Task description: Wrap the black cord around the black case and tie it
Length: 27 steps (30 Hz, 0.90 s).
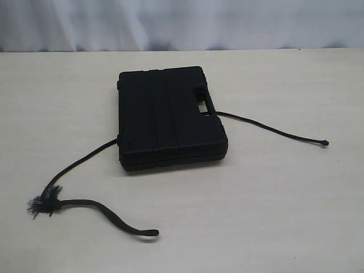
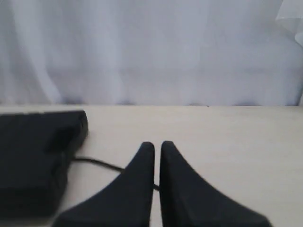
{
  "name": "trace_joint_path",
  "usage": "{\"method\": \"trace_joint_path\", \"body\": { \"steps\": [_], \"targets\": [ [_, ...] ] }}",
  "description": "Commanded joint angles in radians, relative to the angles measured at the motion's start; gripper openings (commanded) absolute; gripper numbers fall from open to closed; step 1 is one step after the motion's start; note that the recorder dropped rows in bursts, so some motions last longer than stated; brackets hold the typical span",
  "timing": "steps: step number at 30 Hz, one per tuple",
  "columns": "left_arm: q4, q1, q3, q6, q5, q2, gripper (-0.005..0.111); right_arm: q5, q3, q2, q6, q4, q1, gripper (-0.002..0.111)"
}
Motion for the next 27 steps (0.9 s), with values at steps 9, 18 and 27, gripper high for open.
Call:
{"method": "trace_joint_path", "body": {
  "steps": [9,18,27],
  "targets": [
    [-0.235,0.001,0.003,-0.009,-0.273,-0.003,0.000,-0.445,-0.051,-0.006,0.177,0.600,-0.001,0.004],
    [-0.377,0.001,0.003,-0.100,-0.302,-0.003,0.000,-0.476,-0.444,0.469,0.562,-0.082,-0.001,0.004],
    [-0.366,0.001,0.003,-0.083,-0.314,-0.003,0.000,-0.400,-0.753,1.024,1.337,-1.165,-0.001,0.004]
  ]
}}
